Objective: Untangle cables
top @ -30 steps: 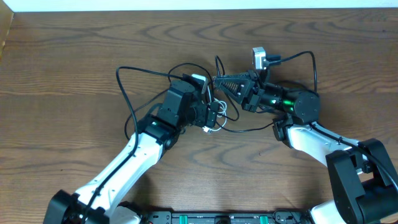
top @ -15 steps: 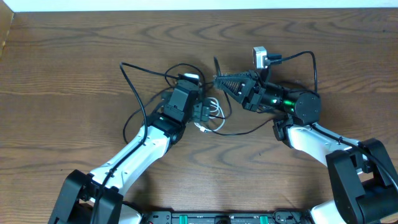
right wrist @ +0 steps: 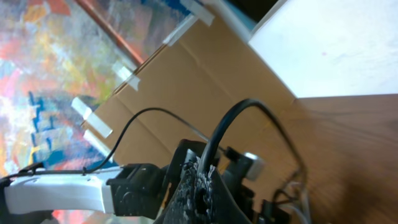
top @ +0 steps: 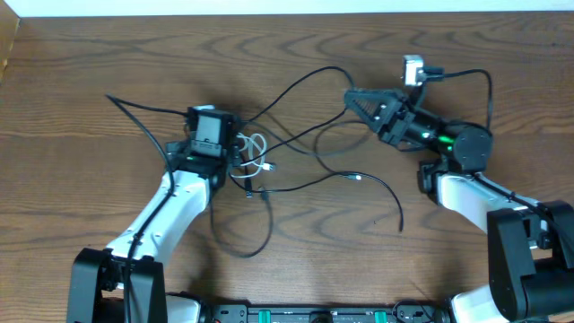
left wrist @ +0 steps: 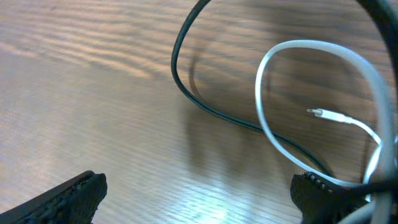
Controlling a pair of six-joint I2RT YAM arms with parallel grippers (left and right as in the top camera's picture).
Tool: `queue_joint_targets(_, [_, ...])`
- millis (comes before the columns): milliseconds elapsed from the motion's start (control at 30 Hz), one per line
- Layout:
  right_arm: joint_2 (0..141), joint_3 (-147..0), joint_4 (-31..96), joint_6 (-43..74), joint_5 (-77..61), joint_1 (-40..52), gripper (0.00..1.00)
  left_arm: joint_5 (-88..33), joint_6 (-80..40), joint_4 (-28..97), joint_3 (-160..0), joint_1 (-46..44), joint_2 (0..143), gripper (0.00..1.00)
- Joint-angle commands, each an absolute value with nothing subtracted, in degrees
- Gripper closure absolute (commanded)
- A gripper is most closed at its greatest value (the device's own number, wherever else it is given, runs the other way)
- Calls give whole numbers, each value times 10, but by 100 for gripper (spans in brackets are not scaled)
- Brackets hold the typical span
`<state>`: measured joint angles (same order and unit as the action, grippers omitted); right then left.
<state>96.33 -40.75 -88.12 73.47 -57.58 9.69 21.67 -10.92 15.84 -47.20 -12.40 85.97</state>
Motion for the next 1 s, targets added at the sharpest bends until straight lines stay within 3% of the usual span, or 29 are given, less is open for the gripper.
queue_joint_targets(0, [954,-413,-903,750,-576,52,99,245,-117,168,-479,-90,860,0])
queue_joint_targets(300, [954,-413,-902,749,-604,-34,99,245,-117,169,-479,-68,860,0])
queue_joint_targets(967, [954,-413,-859,754,-730,-317,99,245,-137,174,-479,-6,860,0])
